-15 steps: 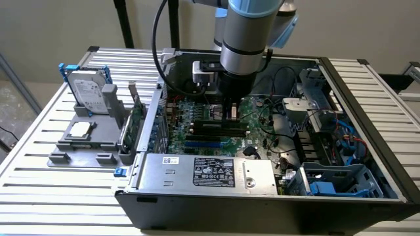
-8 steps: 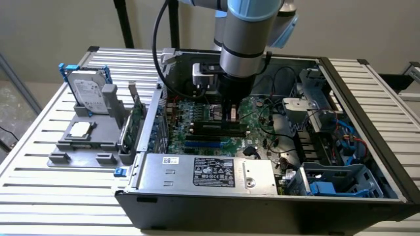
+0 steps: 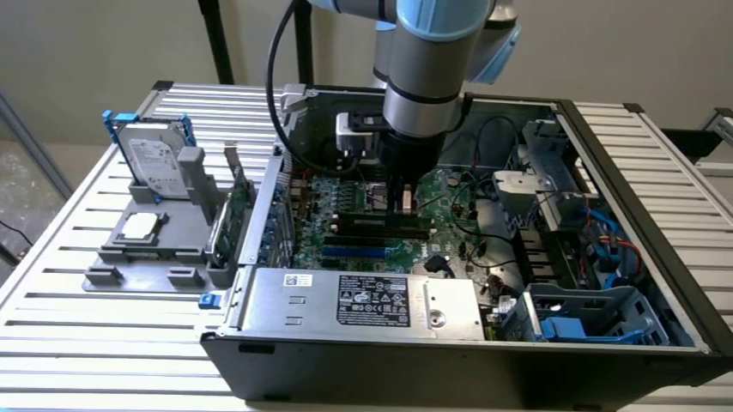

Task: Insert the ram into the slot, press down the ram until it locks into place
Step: 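Insert the ram into the slot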

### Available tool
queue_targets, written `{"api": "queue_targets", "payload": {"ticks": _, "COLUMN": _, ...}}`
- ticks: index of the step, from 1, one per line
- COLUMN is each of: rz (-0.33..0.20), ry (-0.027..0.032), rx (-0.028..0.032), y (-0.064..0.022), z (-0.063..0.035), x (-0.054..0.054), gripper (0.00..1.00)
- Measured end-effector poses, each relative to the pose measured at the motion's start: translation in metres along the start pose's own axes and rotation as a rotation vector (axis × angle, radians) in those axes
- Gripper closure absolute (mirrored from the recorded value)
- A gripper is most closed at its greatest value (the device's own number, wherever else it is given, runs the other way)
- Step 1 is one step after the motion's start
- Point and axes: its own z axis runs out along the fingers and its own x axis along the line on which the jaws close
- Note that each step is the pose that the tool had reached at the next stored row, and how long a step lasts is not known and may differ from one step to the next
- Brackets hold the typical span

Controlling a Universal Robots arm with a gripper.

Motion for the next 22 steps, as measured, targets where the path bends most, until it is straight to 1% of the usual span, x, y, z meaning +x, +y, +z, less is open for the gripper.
{"api": "queue_targets", "payload": {"ticks": 11, "rz": -0.004, "ry": 0.0001, "rx": -0.0001, "y": 0.0005, "z": 0.0035, "x": 0.0000, "gripper": 0.86}}
{"api": "queue_targets", "payload": {"ticks": 22, "rz": -0.003, "ry": 0.0002, "rx": -0.0001, "y": 0.0006, "z": 0.0045, "x": -0.0003, "gripper": 0.86}}
